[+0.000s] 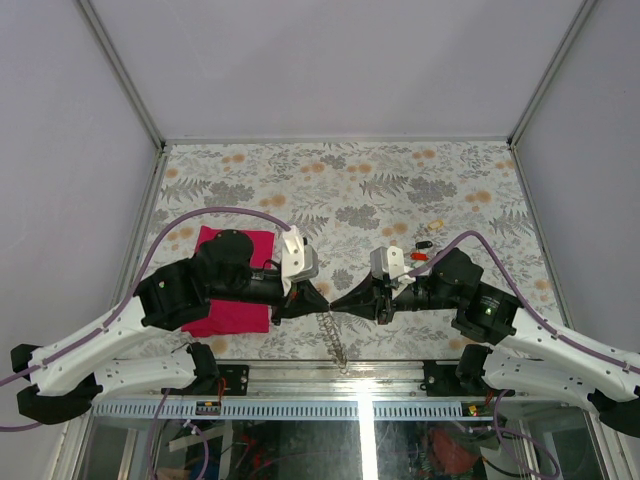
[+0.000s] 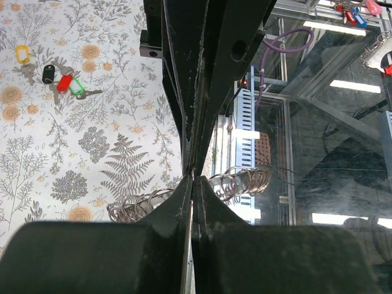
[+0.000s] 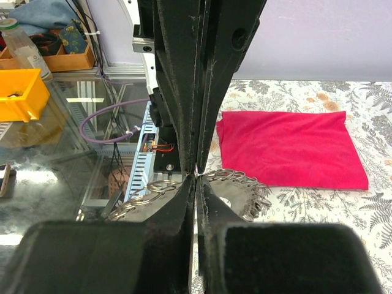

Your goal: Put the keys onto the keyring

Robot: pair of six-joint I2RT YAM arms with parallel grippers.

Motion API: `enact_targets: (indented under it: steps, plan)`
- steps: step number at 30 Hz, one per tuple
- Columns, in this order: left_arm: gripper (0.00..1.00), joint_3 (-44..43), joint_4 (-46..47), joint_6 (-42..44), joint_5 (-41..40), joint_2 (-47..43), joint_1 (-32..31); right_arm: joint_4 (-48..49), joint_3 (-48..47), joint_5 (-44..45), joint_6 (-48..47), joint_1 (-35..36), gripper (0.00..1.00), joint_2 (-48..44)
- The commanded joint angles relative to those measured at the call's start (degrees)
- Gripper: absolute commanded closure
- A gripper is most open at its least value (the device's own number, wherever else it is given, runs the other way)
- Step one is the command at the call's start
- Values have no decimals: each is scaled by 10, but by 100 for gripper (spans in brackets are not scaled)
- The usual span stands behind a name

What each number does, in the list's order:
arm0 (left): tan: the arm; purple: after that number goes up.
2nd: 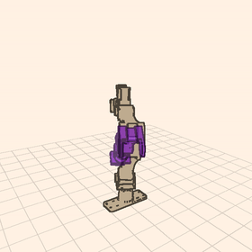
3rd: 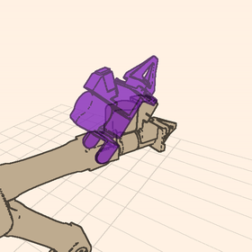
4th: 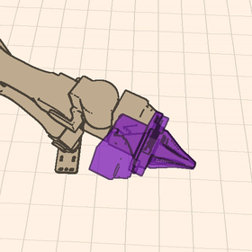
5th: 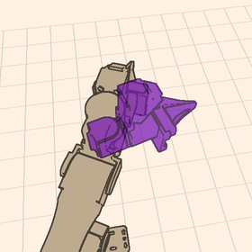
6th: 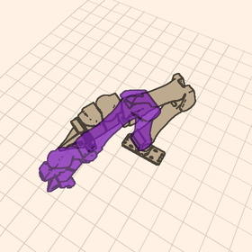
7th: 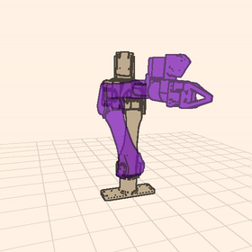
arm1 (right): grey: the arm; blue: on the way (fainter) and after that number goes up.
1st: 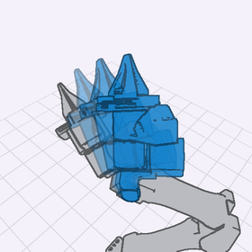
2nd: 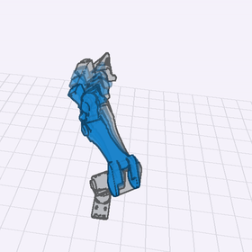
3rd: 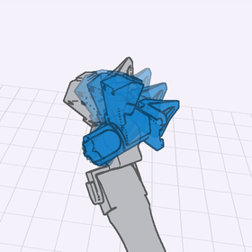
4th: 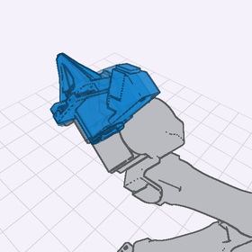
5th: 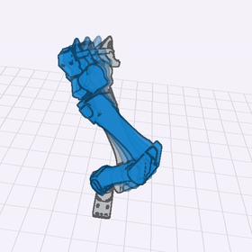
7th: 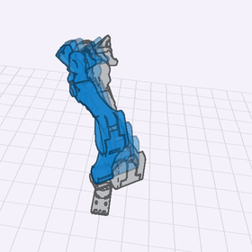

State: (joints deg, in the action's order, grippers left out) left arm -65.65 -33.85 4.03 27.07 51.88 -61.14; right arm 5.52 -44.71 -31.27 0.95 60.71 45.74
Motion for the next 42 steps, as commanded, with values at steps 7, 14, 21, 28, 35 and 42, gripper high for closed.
enact_targets:
  steps: [7, 14, 21, 28, 35, 42]
  plan:
    - [92, -13, 50, 1, -19, -21, -2, 99, 16, -17, 39, 3, 100, -12]
    - [76, 4, 70, -9, -23, -46, -1, 142, 26, -11, 65, 3, 100, -25]
    - [70, 14, 75, -13, -16, -48, -1, 158, 30, 1, 73, 3, 100, -37]
    - [66, 18, 76, -13, -11, -46, -1, 162, 33, 15, 76, 3, 100, -47]
    - [67, 16, 85, -12, -4, -37, -1, 162, 31, 17, 76, 3, 100, -45]
    - [75, 15, 89, -13, 1, -31, -2, 162, 31, 19, 76, 3, 100, -45]
